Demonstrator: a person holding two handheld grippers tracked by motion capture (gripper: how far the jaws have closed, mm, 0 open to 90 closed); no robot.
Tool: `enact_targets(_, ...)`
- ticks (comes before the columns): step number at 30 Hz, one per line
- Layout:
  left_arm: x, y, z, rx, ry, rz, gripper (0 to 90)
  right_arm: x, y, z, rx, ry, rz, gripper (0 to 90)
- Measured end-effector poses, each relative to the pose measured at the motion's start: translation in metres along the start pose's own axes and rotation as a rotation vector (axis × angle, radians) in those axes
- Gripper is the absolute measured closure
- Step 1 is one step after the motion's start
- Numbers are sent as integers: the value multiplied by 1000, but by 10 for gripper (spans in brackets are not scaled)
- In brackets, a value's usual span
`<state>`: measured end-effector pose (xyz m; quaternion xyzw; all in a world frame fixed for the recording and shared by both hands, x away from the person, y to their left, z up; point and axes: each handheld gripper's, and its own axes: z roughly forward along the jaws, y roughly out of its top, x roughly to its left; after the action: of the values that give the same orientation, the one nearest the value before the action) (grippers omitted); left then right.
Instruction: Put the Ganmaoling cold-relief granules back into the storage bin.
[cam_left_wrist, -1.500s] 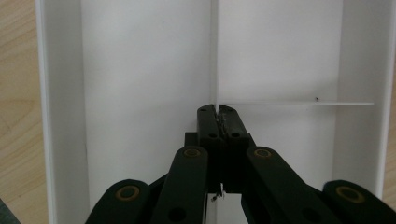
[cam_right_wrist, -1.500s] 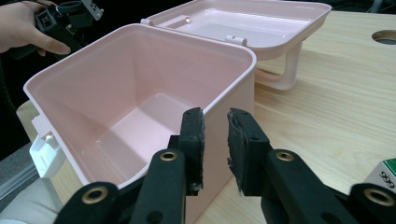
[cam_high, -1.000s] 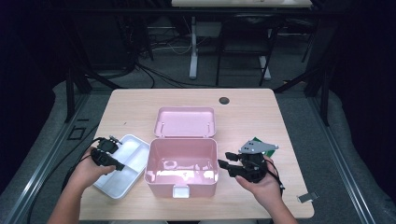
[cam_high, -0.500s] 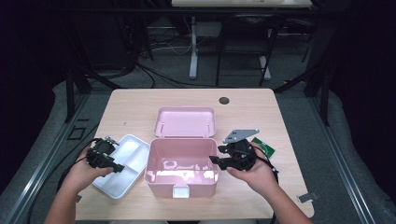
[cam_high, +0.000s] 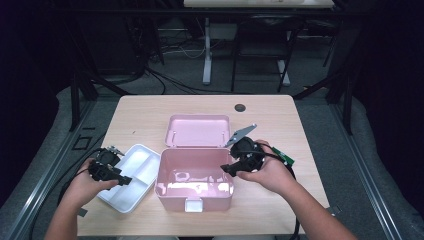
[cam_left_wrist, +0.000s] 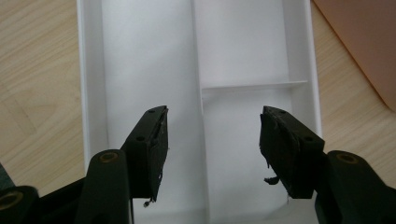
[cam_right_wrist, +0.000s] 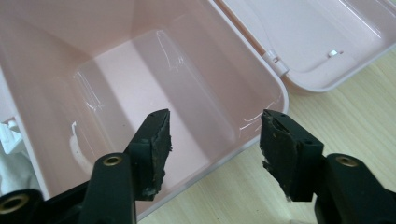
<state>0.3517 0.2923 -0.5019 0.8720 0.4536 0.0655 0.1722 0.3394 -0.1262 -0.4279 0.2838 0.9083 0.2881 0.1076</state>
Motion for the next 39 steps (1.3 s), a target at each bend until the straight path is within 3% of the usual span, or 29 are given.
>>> enact_targets(6,3,-3,-3,-8,0,-8,412,-1,13,7,48,29,-46,345)
enact_targets(12,4,-2,-7,-31,1,-19,412,1,20,12,101,20,-89,309)
enact_targets(21,3,-2,-5,-25,-3,-15,412,5,26,16,120,34,-120,300)
enact_targets(23,3,-2,-5,-25,-1,-15,412,4,27,16,128,14,-139,289)
enact_targets(30,3,-2,-4,-23,-2,-12,412,-5,30,10,151,6,-123,279)
enact_targets(34,5,-3,-4,-26,-3,-17,412,-20,30,3,196,-26,-109,266)
enact_targets(39,6,-4,-4,-26,-3,-23,412,-34,25,-2,230,-30,-79,266)
